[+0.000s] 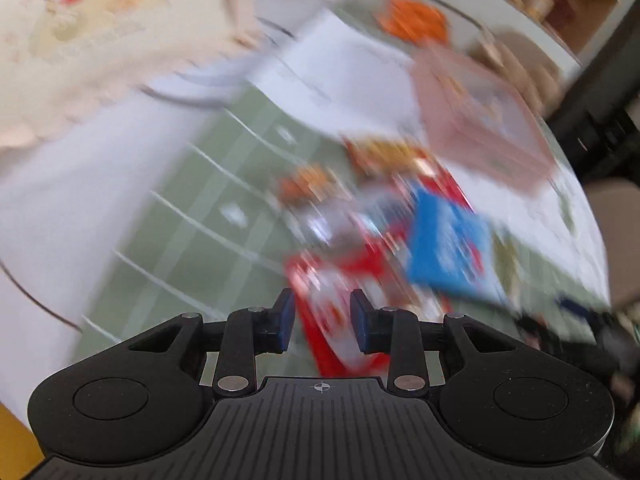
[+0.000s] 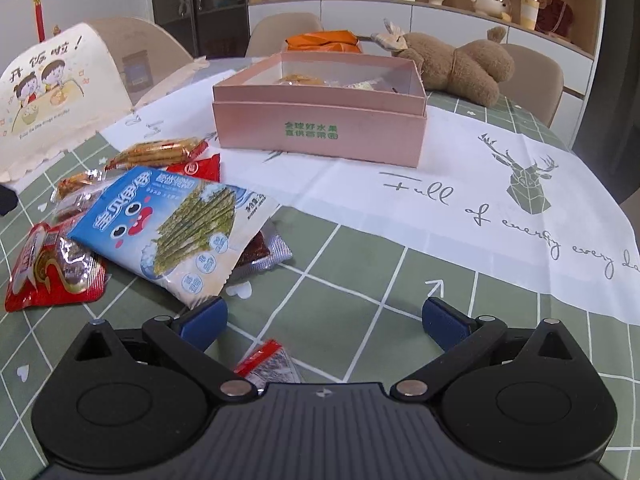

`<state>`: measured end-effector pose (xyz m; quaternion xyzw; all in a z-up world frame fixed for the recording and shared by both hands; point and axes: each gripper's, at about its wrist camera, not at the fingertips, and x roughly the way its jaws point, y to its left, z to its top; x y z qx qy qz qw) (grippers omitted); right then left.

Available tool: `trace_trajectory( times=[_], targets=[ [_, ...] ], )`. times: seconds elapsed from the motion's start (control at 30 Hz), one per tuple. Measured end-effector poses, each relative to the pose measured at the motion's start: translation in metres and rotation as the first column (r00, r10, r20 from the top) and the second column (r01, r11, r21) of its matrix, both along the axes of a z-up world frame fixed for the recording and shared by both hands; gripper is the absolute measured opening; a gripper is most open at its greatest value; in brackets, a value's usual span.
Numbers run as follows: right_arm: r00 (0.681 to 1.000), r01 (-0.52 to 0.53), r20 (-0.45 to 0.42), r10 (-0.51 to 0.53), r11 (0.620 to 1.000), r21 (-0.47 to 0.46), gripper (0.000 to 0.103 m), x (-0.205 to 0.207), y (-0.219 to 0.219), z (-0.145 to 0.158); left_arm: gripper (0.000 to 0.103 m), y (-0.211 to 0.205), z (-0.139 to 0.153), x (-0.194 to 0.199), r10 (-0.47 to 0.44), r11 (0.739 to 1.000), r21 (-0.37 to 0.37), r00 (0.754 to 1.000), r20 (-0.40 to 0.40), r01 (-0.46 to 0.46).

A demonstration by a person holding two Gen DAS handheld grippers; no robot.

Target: Organize snacks

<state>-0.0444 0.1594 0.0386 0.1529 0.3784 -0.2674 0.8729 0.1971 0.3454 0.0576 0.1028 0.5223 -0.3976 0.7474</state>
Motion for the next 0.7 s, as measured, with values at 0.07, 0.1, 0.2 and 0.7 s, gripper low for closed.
trace_trajectory(
  times=[0.07, 0.1, 0.2, 0.7],
  targets=[
    [0.998, -0.057, 0.008, 0.057, 0.997, 0.059, 0.095, -0.008, 0.002, 0.009, 0.034, -0.009, -0.008, -0.018, -0.108, 0.993, 0.039, 0.994, -0.017, 0.108],
    [0.996, -0.088, 0.019, 0.087, 0.993, 0.082, 0.095, -0.014, 0.004, 0.014, 0.034, -0.015, -0.013, -0.026, -0.145, 0.988, 0.054, 0.989, -0.019, 0.146],
    [0.991, -0.126, -0.023, 0.129, 0.988, 0.089, 0.095, -0.027, 0.011, 0.02, 0.033, -0.04, -0.023, -0.041, -0.229, 0.972, 0.064, 0.974, 0.001, 0.228],
    [0.977, -0.209, -0.021, 0.212, 0.973, 0.098, 0.072, 0.017, -0.01, 0.065, 0.03, -0.094, 0.006, 0.018, -0.099, 0.992, -0.07, 0.991, 0.092, 0.105]
  ],
)
